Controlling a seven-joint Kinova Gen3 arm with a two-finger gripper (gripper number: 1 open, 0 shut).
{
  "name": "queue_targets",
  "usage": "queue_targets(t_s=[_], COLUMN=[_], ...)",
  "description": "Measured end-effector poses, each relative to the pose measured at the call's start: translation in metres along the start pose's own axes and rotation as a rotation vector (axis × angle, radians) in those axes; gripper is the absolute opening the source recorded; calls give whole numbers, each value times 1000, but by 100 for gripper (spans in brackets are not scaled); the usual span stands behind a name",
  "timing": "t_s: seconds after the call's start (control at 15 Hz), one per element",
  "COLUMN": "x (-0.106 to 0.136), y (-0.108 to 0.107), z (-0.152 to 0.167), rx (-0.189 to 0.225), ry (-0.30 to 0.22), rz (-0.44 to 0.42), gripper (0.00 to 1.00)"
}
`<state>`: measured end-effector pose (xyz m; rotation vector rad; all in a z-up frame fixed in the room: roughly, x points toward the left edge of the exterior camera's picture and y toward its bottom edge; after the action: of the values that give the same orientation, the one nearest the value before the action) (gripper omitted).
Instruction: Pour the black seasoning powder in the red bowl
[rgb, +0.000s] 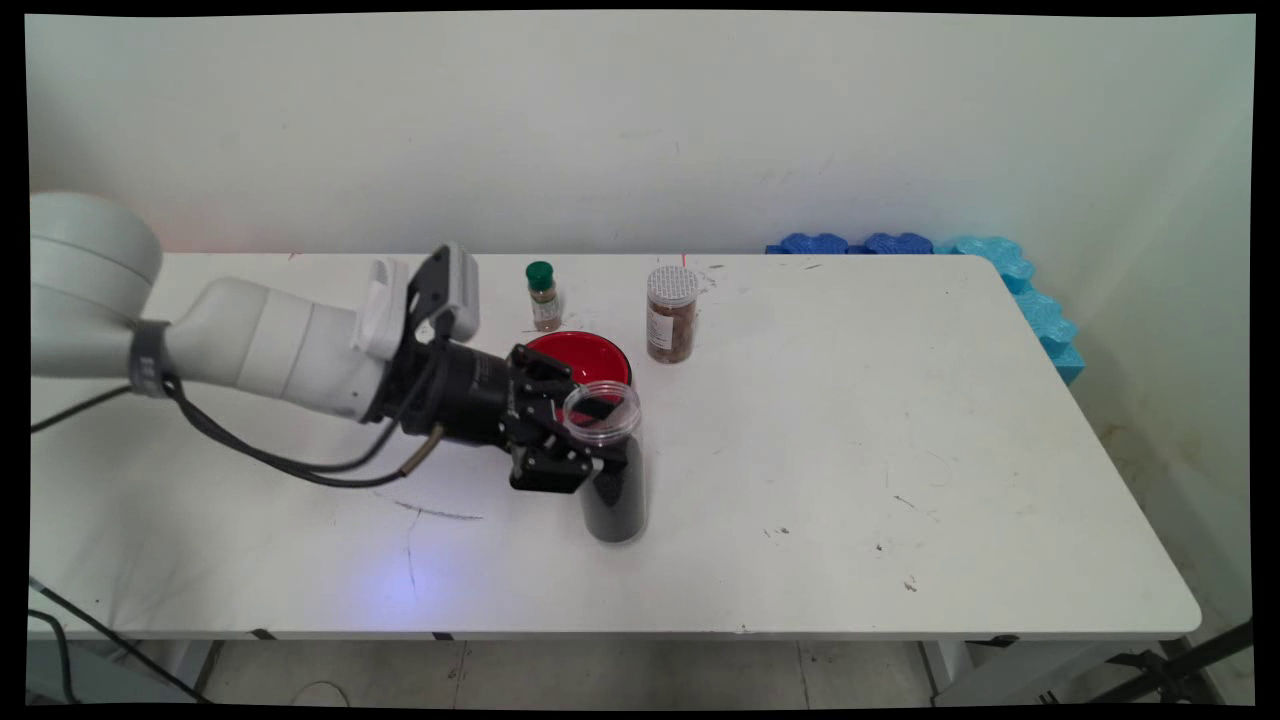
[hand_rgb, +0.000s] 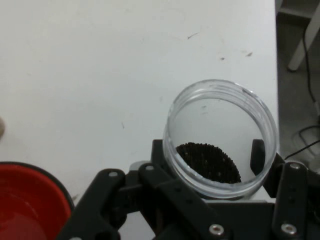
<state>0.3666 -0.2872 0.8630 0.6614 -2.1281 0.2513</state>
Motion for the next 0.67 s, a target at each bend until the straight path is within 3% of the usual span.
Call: queue_targets(t_s=[0.67], x=[43], y=[-15], z=[-49], rx=[-54], ry=[16], rz=[-106], gripper=[0])
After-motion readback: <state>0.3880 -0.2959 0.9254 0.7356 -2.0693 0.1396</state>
